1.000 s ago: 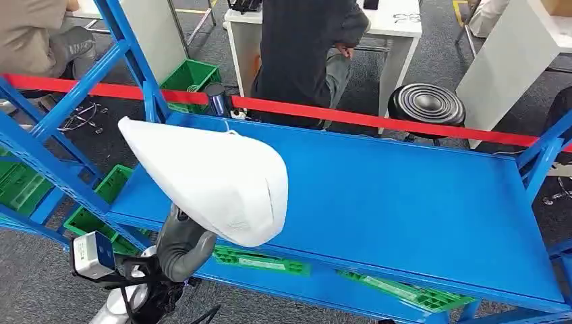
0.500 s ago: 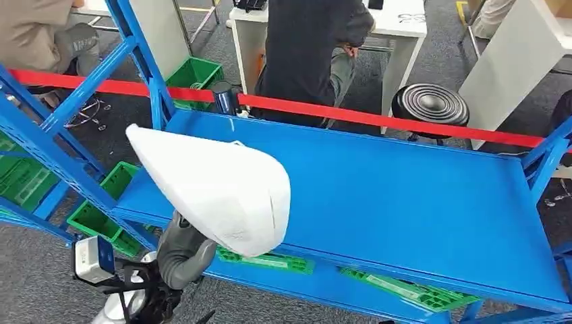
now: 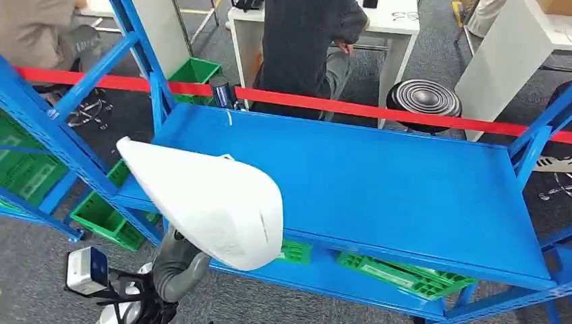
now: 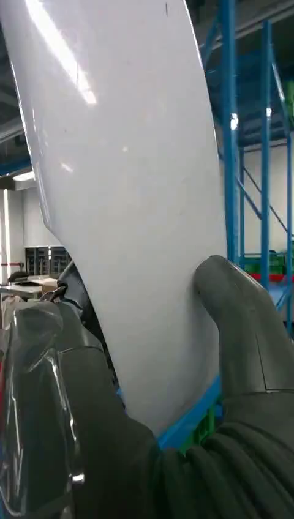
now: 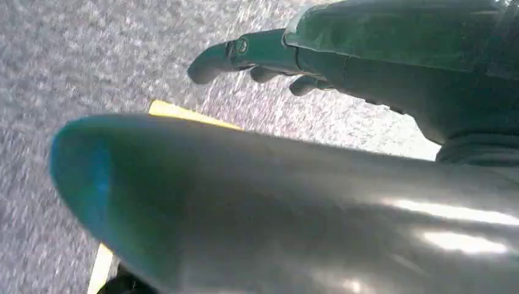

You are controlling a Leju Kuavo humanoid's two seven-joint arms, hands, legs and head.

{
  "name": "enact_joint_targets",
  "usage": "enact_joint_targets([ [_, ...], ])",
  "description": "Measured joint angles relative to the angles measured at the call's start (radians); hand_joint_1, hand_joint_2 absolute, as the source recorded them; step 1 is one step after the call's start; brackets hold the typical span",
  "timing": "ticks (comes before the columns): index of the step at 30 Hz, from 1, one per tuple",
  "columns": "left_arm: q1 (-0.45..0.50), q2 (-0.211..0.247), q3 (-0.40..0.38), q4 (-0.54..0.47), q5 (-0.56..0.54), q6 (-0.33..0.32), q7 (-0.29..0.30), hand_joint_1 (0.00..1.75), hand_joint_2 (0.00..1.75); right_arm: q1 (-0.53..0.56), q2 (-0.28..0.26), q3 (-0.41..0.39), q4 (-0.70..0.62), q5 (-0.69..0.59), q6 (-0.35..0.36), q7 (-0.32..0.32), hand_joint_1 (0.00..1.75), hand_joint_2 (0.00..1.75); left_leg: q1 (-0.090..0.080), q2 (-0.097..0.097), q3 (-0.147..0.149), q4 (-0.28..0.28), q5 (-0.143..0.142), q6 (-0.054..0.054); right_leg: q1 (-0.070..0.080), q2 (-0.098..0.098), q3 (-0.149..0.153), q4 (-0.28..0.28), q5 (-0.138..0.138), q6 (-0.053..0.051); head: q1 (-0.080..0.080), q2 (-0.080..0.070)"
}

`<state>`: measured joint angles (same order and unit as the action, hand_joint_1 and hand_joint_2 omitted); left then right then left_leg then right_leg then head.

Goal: Take the parts from the cabinet and place them on the table.

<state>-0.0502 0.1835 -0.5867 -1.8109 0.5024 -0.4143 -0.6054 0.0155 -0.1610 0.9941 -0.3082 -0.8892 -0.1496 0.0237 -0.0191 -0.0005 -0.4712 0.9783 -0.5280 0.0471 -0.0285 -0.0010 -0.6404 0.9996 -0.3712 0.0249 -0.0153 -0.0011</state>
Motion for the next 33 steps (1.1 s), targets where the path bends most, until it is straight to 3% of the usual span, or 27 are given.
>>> enact_joint_targets([
  [2, 0.003, 0.004, 0.000, -0.003, -0.001, -0.004, 0.001, 1.75, 1.75, 0.003, 0.002, 0.002, -0.002, -0.001, 0.001, 0.000, 0.00, 0.00, -0.002, 0.001, -0.005, -0.018, 0.031, 0.018, 0.004, 0.000, 0.000, -0.020, 0.023, 0.013, 0.000, 0.000],
  [3, 0.002, 0.003, 0.000, -0.005, -0.001, -0.008, 0.002, 1.75, 1.75, 0.002, 0.003, 0.005, -0.003, -0.002, 0.002, 0.000, 0.00, 0.00, 0.008, 0.007, -0.008, -0.034, 0.054, 0.015, 0.002, 0.000, -0.009, -0.003, 0.002, 0.006, 0.002, 0.000],
  [4, 0.001, 0.003, 0.000, -0.005, -0.002, -0.011, 0.004, 1.75, 1.75, 0.002, 0.002, 0.008, -0.003, -0.002, 0.002, -0.001, 0.00, 0.00, 0.008, 0.005, -0.023, -0.037, 0.068, 0.025, 0.004, 0.000, -0.026, 0.037, -0.051, -0.007, 0.003, 0.000],
  [5, 0.004, 0.003, -0.001, -0.005, -0.002, -0.013, 0.005, 1.75, 1.75, 0.001, 0.002, 0.009, -0.004, -0.003, 0.002, -0.002, 0.00, 0.00, 0.008, 0.006, -0.039, -0.036, 0.080, 0.024, 0.004, 0.001, -0.048, 0.106, -0.110, -0.016, 0.006, 0.000],
  [6, 0.005, 0.004, -0.001, -0.004, -0.002, -0.014, 0.008, 1.75, 1.75, 0.000, 0.001, 0.010, -0.004, -0.006, 0.002, -0.002, 0.00, 0.00, 0.007, 0.007, -0.055, -0.035, 0.092, 0.023, 0.003, 0.001, -0.072, 0.187, -0.161, -0.019, 0.007, 0.000],
  [7, 0.006, 0.004, -0.002, -0.004, -0.002, -0.018, 0.009, 1.75, 1.75, 0.000, 0.000, 0.011, -0.004, -0.009, 0.004, -0.003, 0.00, 0.00, 0.006, 0.008, -0.072, -0.034, 0.103, 0.022, 0.003, 0.001, -0.085, 0.259, -0.193, -0.016, 0.008, 0.000],
  [8, 0.006, 0.004, -0.003, -0.004, -0.002, -0.019, 0.010, 1.75, 1.75, 0.000, 0.000, 0.012, -0.004, -0.013, 0.005, -0.003, 0.00, 0.00, 0.006, 0.008, -0.085, -0.031, 0.115, 0.019, 0.003, 0.000, -0.085, 0.304, -0.198, -0.004, 0.008, 0.000],
  [9, 0.006, 0.004, -0.003, -0.004, -0.002, -0.022, 0.012, 1.75, 1.75, 0.000, 0.000, 0.013, -0.004, -0.018, 0.005, -0.003, 0.00, 0.00, 0.007, 0.009, -0.103, -0.027, 0.126, 0.016, 0.001, 0.000, -0.062, 0.298, -0.178, 0.013, 0.008, 0.000],
  [10, 0.005, 0.004, -0.004, -0.004, -0.002, -0.027, 0.019, 1.75, 1.75, 0.001, 0.000, 0.013, -0.004, -0.027, 0.006, -0.003, 0.00, 0.00, 0.008, 0.009, -0.119, -0.022, 0.135, 0.012, -0.001, 0.000, -0.017, 0.252, -0.150, 0.029, 0.008, 0.000],
  [11, 0.003, 0.004, -0.006, -0.004, -0.002, -0.033, 0.024, 1.75, 1.75, 0.000, 0.000, 0.013, -0.004, -0.035, 0.006, -0.003, 0.00, 0.00, 0.011, 0.010, -0.136, -0.013, 0.141, 0.006, -0.004, 0.000, 0.048, 0.166, -0.127, 0.040, 0.008, 0.000],
  [12, 0.000, 0.003, -0.008, -0.004, -0.001, -0.037, 0.033, 1.75, 1.75, -0.001, 0.001, 0.013, -0.004, -0.041, 0.008, -0.003, 0.00, 0.00, 0.011, 0.010, -0.150, 0.002, 0.145, -0.001, -0.007, -0.001, 0.121, 0.064, -0.126, 0.041, 0.008, 0.000],
  [13, -0.003, 0.002, -0.009, -0.004, 0.000, -0.042, 0.041, 1.75, 1.75, -0.003, 0.005, 0.013, -0.006, -0.049, 0.013, -0.003, 0.00, 0.00, 0.006, 0.011, -0.167, 0.016, 0.148, -0.006, -0.001, 0.000, 0.172, -0.007, -0.166, 0.030, 0.009, 0.000],
  [14, -0.007, 0.001, -0.011, -0.003, 0.005, -0.047, 0.052, 1.75, 1.75, -0.002, 0.006, 0.013, -0.006, -0.059, 0.016, -0.002, 0.00, 0.00, 0.005, 0.012, -0.169, 0.021, 0.153, -0.013, 0.002, 0.005, 0.152, 0.002, -0.161, 0.016, 0.003, 0.000],
  [17, -0.026, 0.000, -0.024, 0.002, 0.026, -0.076, 0.075, 1.75, 1.75, 0.003, 0.020, 0.012, -0.008, -0.089, 0.026, 0.012, 0.00, 0.00, 0.013, 0.011, -0.175, 0.026, 0.170, -0.029, 0.005, 0.004, 0.138, 0.002, -0.151, -0.008, 0.004, 0.000],
  [18, -0.031, 0.000, -0.026, 0.004, 0.033, -0.082, 0.078, 1.75, 1.75, 0.004, 0.028, 0.012, -0.009, -0.094, 0.028, 0.012, 0.00, 0.00, 0.019, 0.008, -0.182, 0.035, 0.151, -0.035, -0.002, 0.000, 0.129, 0.001, -0.140, -0.022, 0.005, 0.000],
  [19, -0.036, 0.000, -0.029, 0.005, 0.039, -0.088, 0.084, 1.75, 1.75, 0.005, 0.030, 0.011, -0.009, -0.101, 0.030, 0.014, 0.00, 0.00, 0.021, 0.004, -0.192, 0.071, 0.090, -0.045, -0.001, -0.001, 0.118, 0.001, -0.129, -0.033, 0.002, 0.000],
  [21, -0.045, 0.001, -0.032, 0.008, 0.049, -0.093, 0.086, 1.75, 1.75, 0.007, 0.037, 0.010, -0.011, -0.109, 0.033, 0.016, 0.00, 0.00, 0.025, 0.004, -0.228, 0.208, -0.026, -0.058, 0.001, -0.001, 0.096, 0.002, -0.107, -0.036, 0.002, 0.000],
  [22, -0.047, 0.001, -0.035, 0.011, 0.052, -0.095, 0.087, 1.75, 1.75, 0.009, 0.040, 0.010, -0.011, -0.111, 0.033, 0.018, 0.00, 0.00, 0.027, 0.004, -0.244, 0.283, -0.063, -0.061, 0.003, -0.001, 0.082, 0.003, -0.094, -0.036, 0.002, 0.000],
  [23, -0.047, 0.001, -0.037, 0.013, 0.053, -0.095, 0.087, 1.75, 1.75, 0.011, 0.042, 0.010, -0.015, -0.112, 0.033, 0.018, 0.00, 0.00, 0.029, 0.004, -0.248, 0.336, -0.071, -0.062, 0.005, 0.000, 0.066, 0.004, -0.082, -0.035, 0.002, 0.000],
  [24, -0.047, 0.002, -0.039, 0.016, 0.052, -0.094, 0.087, 1.75, 1.75, 0.014, 0.043, 0.010, -0.018, -0.112, 0.033, 0.019, 0.00, 0.00, 0.029, 0.004, -0.228, 0.338, -0.049, -0.059, 0.007, 0.000, 0.051, 0.004, -0.070, -0.033, 0.002, 0.000],
  [25, -0.047, 0.002, -0.040, 0.017, 0.049, -0.088, 0.085, 1.75, 1.75, 0.014, 0.044, 0.011, -0.019, -0.111, 0.032, 0.019, 0.00, 0.00, 0.029, 0.004, -0.187, 0.296, -0.018, -0.053, 0.009, 0.000, 0.039, 0.004, -0.061, -0.033, 0.002, 0.000],
  [27, -0.049, 0.003, -0.040, 0.017, 0.041, -0.084, 0.081, 1.75, 1.75, 0.014, 0.048, 0.011, -0.023, -0.107, 0.031, 0.020, 0.00, 0.00, 0.022, -0.001, -0.053, 0.116, 0.027, -0.028, 0.015, 0.002, 0.020, 0.003, -0.042, -0.031, 0.002, 0.000],
  [28, -0.051, 0.003, -0.040, 0.016, 0.039, -0.084, 0.078, 1.75, 1.75, 0.014, 0.051, 0.011, -0.028, -0.106, 0.031, 0.021, 0.00, 0.00, 0.017, 0.000, 0.001, 0.024, -0.006, -0.011, 0.011, 0.002, 0.016, 0.003, -0.034, -0.028, 0.003, 0.000],
  [29, -0.049, 0.003, -0.040, 0.016, 0.032, -0.084, 0.075, 1.75, 1.75, 0.012, 0.051, 0.011, -0.029, -0.104, 0.030, 0.021, 0.00, 0.00, 0.014, 0.005, 0.022, -0.009, -0.017, -0.015, 0.014, 0.001, 0.014, 0.000, -0.023, -0.019, 0.005, 0.000],
  [31, -0.049, 0.007, -0.040, 0.016, 0.028, -0.082, 0.065, 1.75, 1.75, 0.006, 0.054, 0.016, -0.029, -0.100, 0.030, 0.019, 0.00, 0.00, 0.001, 0.001, 0.011, -0.004, 0.004, -0.005, -0.001, -0.001, 0.013, -0.006, -0.006, -0.002, -0.001, 0.000],
  [32, -0.048, 0.008, -0.040, 0.015, 0.022, -0.080, 0.063, 1.75, 1.75, 0.005, 0.060, 0.018, -0.027, -0.100, 0.032, 0.015, 0.00, 0.00, -0.004, 0.002, -0.001, -0.013, 0.016, 0.007, 0.001, 0.000, 0.015, -0.016, 0.007, 0.005, 0.000, 0.000],
  [33, -0.047, 0.009, -0.040, 0.015, 0.019, -0.080, 0.060, 1.75, 1.75, 0.003, 0.062, 0.020, -0.025, -0.101, 0.034, 0.011, 0.00, 0.00, 0.009, 0.005, 0.003, -0.043, 0.048, 0.019, 0.006, -0.001, 0.010, -0.014, 0.006, 0.003, 0.001, 0.000],
])
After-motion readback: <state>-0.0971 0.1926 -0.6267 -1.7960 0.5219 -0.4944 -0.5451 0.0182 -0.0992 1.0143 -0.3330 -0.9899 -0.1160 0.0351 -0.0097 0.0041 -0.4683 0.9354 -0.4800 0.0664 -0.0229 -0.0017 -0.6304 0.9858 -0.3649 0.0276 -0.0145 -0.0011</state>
